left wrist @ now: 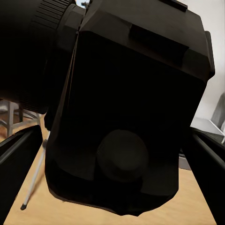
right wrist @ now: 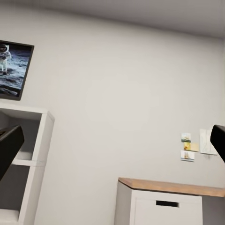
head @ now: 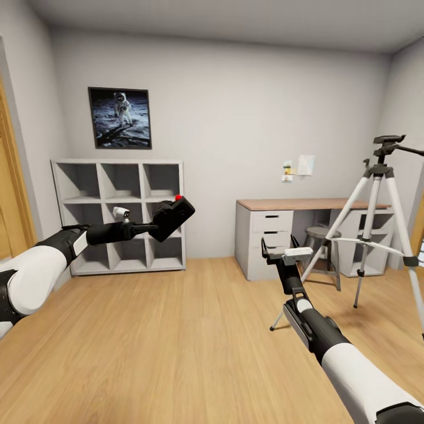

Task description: Attach the digital camera to the camera tripod in the bedroom.

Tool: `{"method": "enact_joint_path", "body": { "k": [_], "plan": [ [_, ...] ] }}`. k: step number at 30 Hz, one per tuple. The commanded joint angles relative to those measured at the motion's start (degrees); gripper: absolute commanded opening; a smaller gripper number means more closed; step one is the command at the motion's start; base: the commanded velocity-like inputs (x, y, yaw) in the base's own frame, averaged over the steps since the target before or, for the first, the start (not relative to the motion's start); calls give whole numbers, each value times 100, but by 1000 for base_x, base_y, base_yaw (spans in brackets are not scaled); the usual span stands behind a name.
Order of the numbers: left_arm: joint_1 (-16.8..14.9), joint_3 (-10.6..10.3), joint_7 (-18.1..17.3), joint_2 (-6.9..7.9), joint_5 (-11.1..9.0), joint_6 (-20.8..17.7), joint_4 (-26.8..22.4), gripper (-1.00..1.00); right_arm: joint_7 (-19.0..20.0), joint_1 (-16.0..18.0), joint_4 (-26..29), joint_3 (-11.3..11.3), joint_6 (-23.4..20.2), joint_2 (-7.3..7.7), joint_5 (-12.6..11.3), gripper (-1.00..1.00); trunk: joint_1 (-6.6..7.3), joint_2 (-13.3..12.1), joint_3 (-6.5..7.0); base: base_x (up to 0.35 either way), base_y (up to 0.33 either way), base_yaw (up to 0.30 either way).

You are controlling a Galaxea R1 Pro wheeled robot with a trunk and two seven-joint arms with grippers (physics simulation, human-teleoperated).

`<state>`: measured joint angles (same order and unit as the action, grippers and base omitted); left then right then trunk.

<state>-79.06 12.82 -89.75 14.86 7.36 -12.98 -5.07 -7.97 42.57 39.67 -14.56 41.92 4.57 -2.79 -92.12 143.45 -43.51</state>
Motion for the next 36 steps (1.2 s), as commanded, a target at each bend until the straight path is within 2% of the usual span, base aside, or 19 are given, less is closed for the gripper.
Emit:
{"method": "enact_joint_path", "body": {
  "k": [1,17,36],
  "plan": [
    [-4,71,-25,-1,62,-56,-3,-100,-49,6,-9,-48,17,9,-29,100,4,1,16,0,0,0],
    [-4,71,-25,-9,58,-56,-3,-100,-52,6,-114,-58,21,-4,-29,100,45,-21,357,0,0,0],
    [-4,71,-25,-9,61,-56,-3,-100,-55,6,-118,-47,18,-9,-29,100,462,-783,533,0,0,0]
  ]
}}
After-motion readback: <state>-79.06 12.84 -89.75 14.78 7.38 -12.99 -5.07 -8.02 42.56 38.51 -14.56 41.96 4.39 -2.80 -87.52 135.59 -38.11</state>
